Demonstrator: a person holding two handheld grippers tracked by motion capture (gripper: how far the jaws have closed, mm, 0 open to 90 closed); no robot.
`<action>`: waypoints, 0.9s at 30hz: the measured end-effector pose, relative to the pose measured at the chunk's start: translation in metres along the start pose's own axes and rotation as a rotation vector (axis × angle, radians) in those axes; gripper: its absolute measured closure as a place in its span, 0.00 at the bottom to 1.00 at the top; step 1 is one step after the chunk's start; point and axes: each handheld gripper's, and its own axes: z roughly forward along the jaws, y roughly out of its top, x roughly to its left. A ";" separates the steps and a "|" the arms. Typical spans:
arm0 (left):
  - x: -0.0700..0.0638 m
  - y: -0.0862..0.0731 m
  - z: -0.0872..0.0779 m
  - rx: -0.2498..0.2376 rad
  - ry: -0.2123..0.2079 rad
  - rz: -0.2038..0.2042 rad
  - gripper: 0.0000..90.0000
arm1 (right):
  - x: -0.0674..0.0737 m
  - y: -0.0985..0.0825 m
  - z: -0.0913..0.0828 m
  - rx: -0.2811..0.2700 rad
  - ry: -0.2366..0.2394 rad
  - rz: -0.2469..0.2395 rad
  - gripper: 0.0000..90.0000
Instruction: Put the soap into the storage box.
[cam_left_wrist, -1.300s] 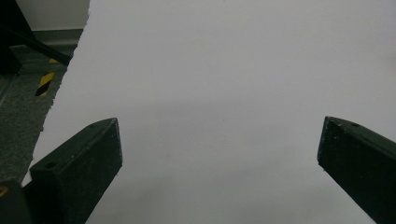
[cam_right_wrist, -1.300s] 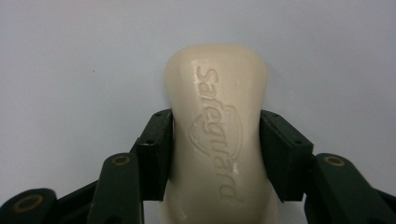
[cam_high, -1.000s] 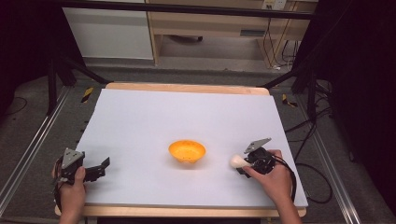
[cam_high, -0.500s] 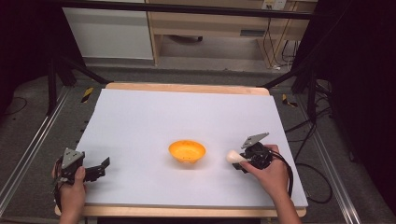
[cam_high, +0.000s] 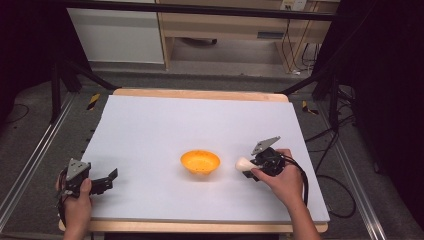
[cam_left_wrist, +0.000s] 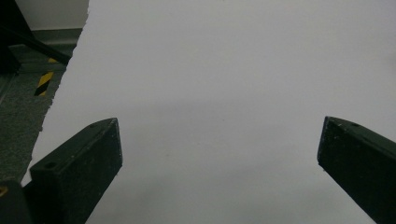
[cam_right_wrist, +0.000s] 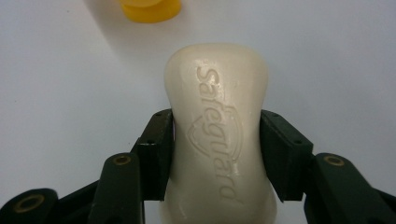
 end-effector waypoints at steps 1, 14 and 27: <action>0.000 0.000 0.000 0.000 0.001 0.003 0.00 | 0.001 0.001 0.001 0.002 0.002 0.004 0.54; 0.000 0.000 0.000 0.001 0.006 0.007 0.00 | 0.000 0.023 -0.002 -0.001 0.015 -0.038 0.54; 0.000 0.000 0.000 0.000 0.002 0.002 0.00 | 0.003 0.045 0.000 0.004 0.026 -0.090 0.54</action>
